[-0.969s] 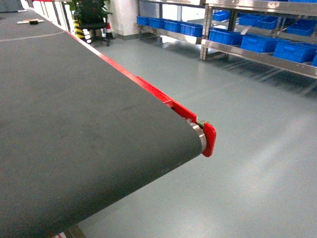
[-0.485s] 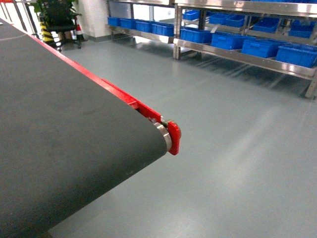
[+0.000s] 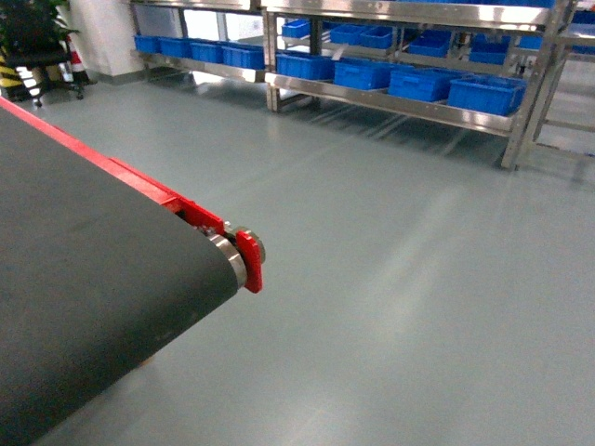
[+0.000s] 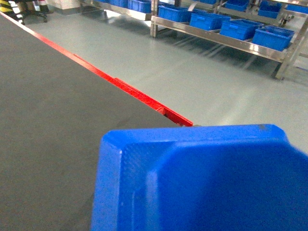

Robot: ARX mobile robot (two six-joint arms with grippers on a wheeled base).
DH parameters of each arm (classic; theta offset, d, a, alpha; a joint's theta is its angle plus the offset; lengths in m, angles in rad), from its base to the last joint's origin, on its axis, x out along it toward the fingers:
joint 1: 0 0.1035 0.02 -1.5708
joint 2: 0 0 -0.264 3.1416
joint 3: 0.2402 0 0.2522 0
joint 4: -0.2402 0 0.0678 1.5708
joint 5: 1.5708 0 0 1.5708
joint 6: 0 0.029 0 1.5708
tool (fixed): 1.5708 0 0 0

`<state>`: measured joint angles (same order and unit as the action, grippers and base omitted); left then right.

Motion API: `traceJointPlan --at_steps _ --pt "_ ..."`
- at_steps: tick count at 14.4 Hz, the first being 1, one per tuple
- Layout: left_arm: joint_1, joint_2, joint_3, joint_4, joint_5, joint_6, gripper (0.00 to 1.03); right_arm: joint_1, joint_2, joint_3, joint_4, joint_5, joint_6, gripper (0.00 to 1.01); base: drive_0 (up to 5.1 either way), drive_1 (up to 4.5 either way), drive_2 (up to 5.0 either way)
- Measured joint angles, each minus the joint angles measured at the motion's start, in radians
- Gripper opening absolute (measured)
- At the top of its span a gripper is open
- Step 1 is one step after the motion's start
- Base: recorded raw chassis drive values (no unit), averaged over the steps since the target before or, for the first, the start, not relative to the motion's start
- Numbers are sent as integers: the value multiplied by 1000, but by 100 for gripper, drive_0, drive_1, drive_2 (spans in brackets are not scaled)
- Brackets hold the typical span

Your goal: Pick blue part to blue bin on bottom shelf

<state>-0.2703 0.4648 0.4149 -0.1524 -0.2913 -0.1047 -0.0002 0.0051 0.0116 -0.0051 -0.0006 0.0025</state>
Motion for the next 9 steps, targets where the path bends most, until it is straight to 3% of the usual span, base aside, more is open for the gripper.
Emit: traceJointPlan --at_steps 9 --pt "0 0 0 -1 0 0 44 0 0 0 0 0 0 98 -153 -153 -153"
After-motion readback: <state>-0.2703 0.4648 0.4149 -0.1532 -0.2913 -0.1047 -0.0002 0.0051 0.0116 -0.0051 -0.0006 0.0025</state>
